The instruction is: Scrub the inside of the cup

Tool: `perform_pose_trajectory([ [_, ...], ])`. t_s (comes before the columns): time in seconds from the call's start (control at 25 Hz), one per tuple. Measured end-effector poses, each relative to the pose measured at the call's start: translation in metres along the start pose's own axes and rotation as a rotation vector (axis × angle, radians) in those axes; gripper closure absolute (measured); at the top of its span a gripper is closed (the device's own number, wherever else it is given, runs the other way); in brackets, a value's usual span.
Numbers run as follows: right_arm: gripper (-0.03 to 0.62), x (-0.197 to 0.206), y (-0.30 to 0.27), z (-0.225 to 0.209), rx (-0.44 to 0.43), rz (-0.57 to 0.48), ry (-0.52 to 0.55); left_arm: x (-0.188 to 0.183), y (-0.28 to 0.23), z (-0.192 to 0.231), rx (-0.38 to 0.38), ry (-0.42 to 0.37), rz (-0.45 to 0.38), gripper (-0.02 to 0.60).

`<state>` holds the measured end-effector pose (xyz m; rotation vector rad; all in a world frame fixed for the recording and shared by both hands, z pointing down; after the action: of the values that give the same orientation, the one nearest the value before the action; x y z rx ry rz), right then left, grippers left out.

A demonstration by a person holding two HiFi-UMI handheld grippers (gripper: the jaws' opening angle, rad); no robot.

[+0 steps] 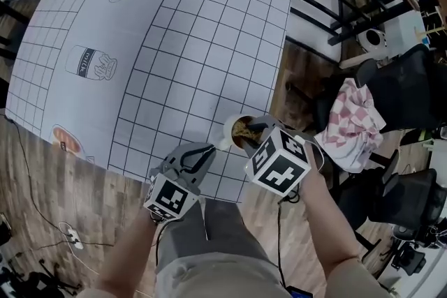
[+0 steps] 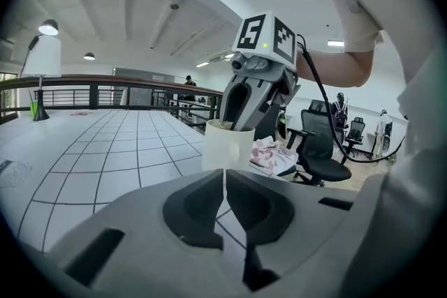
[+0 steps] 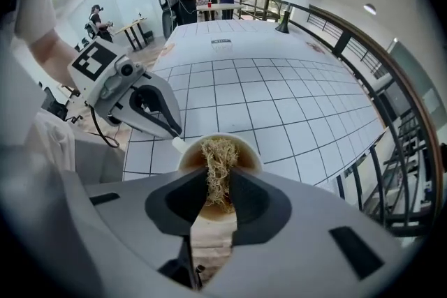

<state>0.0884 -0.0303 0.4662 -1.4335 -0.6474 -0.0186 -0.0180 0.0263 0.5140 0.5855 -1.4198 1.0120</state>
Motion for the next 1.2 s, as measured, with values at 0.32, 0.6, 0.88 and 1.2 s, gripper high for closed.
perform_pose_trajectory([
  [0.32, 0.502, 0.005, 0.004, -0.004, -0.045, -0.055, -0.122, -0.005, -0.008, -0.005, 0.030, -0.036, -0.015, 0.557],
  [0.6, 0.502, 0.008, 0.006, -0.006, -0.034, -0.079, -0.162, -0.010, -0.008, -0.009, 0.150, -0.032, -0.006, 0.453],
  [0.88, 0.502, 0.003, 0.004, -0.001, -0.027, -0.064, -0.117, -0.017, -0.024, -0.014, 0.104, -0.057, -0.029, 0.520],
  [1.2, 0.505, 0.007, 0.016, -0.003, -0.064, -0.148, -0.213, -0.016, -0.025, -0.013, 0.092, -0.019, -0.003, 0.522],
])
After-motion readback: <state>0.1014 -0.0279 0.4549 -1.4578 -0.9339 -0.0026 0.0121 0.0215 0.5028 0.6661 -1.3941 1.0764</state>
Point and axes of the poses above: the fingertips, and each gripper's own axes: y backward along the fingers, z to its left, x out of its underside, the point moved 5 cm from there along y, backward along the fingers, and after that the axes turned 10 degrees about -z, right-handed, at the moved point
